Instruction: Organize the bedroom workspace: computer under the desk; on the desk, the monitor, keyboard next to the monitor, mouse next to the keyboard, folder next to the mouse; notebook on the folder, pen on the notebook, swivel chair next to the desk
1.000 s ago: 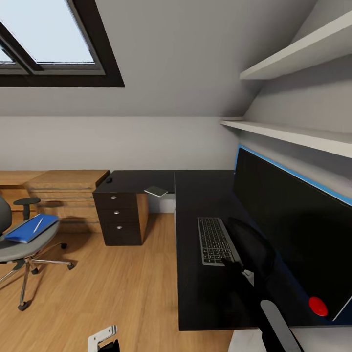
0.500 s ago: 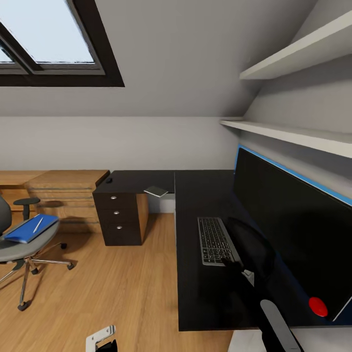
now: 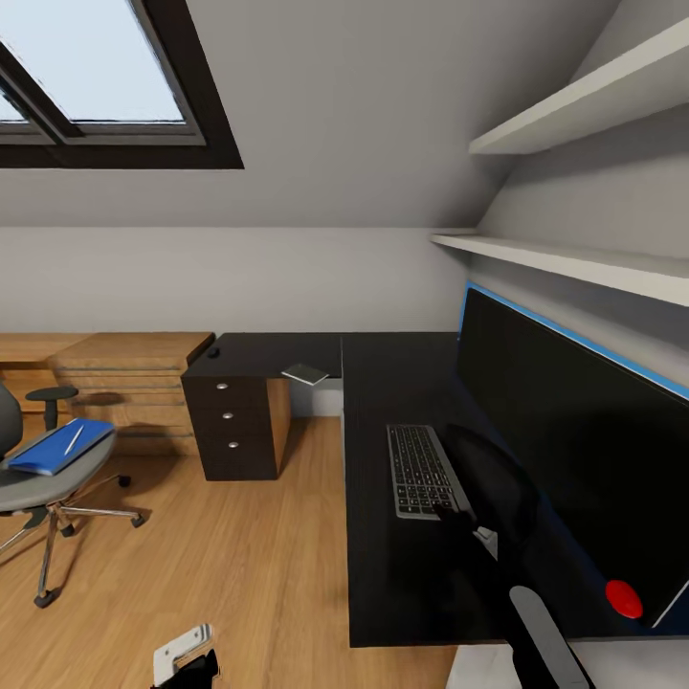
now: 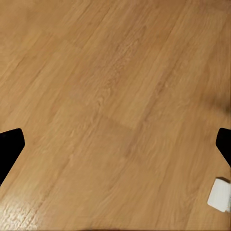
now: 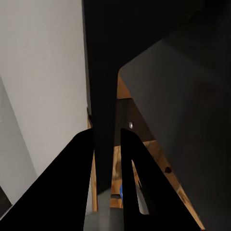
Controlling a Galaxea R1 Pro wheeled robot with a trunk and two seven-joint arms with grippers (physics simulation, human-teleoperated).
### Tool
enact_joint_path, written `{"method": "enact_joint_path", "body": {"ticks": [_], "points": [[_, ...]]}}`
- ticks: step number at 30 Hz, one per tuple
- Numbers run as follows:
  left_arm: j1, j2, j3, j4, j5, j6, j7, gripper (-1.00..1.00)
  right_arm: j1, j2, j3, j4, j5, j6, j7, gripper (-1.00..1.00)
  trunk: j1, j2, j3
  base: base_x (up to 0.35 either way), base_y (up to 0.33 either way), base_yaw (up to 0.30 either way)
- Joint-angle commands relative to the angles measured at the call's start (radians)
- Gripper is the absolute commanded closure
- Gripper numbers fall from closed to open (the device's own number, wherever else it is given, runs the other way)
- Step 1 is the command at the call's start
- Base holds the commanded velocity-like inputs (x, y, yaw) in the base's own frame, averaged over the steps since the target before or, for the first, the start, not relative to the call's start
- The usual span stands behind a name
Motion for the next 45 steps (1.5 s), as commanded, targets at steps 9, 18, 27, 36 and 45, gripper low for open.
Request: {"method": "enact_joint_path", "body": {"ticks": [9,18,27,36,45], "points": [[0.0,-0.001,0.023,-0.018,0.007,0.004,0.006,-1.0,-0.001,0.002,-0.005,0.034,0.011,0.007,-0.001,1.0,0.008,-0.015,-0.008,0.0,0.0,0.0],[0.0,-0.001,0.024,-0.016,0.005,0.002,0.004,-1.0,-0.001,0.003,-0.004,0.034,0.012,0.007,-0.001,1.0,0.008,-0.015,-0.008,0.0,0.0,0.0],[0.0,-0.001,0.024,-0.006,0.004,0.0,0.002,-1.0,0.0,0.002,-0.004,0.034,0.013,0.007,-0.001,1.0,0.008,-0.015,-0.008,0.037,0.0,0.0],[0.0,-0.001,0.024,-0.005,0.003,0.0,0.003,-1.0,0.0,0.003,-0.003,0.034,0.013,0.007,-0.001,1.0,0.008,-0.015,-0.008,0.014,0.0,0.0],[0.0,-0.001,0.024,-0.004,0.003,0.0,0.003,-1.0,0.0,0.002,-0.003,0.034,0.013,0.007,-0.003,1.0,0.008,-0.015,-0.008,0.0,0.0,0.0]]}}
